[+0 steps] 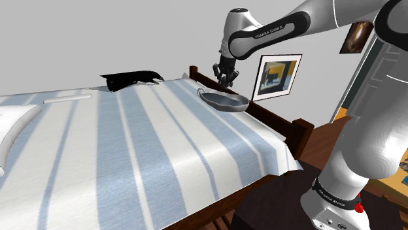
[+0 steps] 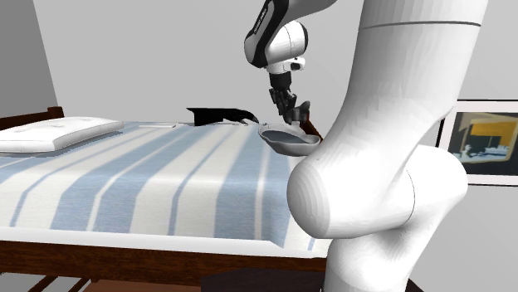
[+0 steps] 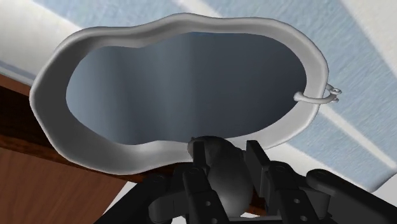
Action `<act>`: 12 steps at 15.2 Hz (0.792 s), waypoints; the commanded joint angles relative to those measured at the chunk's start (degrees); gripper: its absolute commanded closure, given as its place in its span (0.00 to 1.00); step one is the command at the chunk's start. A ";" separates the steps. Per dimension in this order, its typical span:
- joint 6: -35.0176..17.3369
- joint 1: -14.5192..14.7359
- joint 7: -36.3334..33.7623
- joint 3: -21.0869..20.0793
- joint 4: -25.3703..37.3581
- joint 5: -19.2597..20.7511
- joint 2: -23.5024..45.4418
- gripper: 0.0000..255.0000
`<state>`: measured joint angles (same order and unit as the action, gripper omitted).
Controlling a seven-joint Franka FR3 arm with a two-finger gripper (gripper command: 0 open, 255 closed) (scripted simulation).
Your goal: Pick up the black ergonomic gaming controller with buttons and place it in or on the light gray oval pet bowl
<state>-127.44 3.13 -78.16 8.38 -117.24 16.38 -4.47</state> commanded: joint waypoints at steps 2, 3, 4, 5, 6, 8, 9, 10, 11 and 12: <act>-2.67 -0.09 -0.77 0.06 -2.06 0.46 0.64 1.00; -2.67 -0.09 -0.77 0.06 -2.06 0.46 0.64 1.00; -2.67 -0.08 -0.76 0.06 -2.06 0.46 0.64 1.00; -2.67 -0.09 -0.77 0.06 -2.06 0.46 0.64 1.00; -2.67 -0.09 -0.77 0.06 -2.06 0.46 0.64 1.00; -2.67 -0.09 -0.77 0.06 -2.06 0.46 0.64 1.00; -2.67 -0.09 -0.77 0.06 -2.06 0.46 0.64 1.00; -2.67 -0.09 -0.77 0.06 -2.06 0.46 0.64 1.00; -2.68 -0.08 -0.77 0.06 -2.06 0.46 0.64 0.00; -2.68 -0.08 -0.77 0.06 -2.06 0.46 0.64 0.00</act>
<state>-130.12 3.04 -78.92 8.44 -119.30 16.84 -3.83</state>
